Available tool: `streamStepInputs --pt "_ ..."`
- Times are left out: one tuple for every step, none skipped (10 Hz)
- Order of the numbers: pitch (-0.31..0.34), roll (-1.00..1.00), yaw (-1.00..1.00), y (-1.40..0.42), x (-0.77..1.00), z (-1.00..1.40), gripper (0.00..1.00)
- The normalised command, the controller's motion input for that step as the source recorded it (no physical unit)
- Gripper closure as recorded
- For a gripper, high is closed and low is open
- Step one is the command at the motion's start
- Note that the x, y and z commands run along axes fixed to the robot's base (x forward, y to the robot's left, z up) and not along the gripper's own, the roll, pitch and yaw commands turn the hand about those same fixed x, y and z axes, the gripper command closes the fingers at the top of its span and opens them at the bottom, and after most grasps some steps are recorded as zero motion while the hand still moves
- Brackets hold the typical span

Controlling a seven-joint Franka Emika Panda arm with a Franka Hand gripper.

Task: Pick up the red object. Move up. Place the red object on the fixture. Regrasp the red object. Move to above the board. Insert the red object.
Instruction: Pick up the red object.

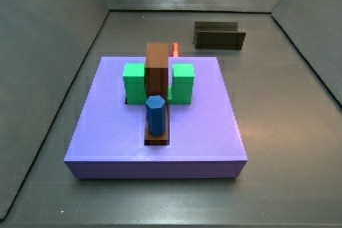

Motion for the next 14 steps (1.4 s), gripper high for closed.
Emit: streamStepInputs --pt "0.104 -0.16 0.0 -0.14 -0.13 -0.18 0.0" --pt "0.0 0.0 0.0 0.0 0.0 0.0 0.0" --pt "0.0 -0.09 0.0 -0.09 0.0 -0.12 0.0" --pt "-0.019 0.0 0.0 -0.51 0.0 -0.19 0.0" --pt "-0.099 0.0 0.02 -1.0 0.0 -0.58 0.0" --pt "-0.133 -0.03 0.06 -1.0 0.0 -0.46 0.0" --pt "-0.147 -0.04 0.04 -0.98 -0.05 -0.4 0.0" --pt "-0.259 -0.02 0.15 -0.74 -0.15 -0.6 0.0" --pt "-0.263 -0.01 0.15 -0.62 -0.06 -0.68 0.0" --pt "-0.231 -0.02 0.13 -0.53 0.0 -0.74 0.0" --pt "-0.24 -0.06 0.12 -0.28 0.07 -0.73 0.0" --pt "-0.214 -0.05 -0.04 -0.01 0.0 -0.78 0.0" --pt "-0.183 -0.02 0.0 -0.02 0.15 -0.9 0.0" --pt "-0.174 -0.02 0.0 -0.01 0.13 -0.91 0.0"
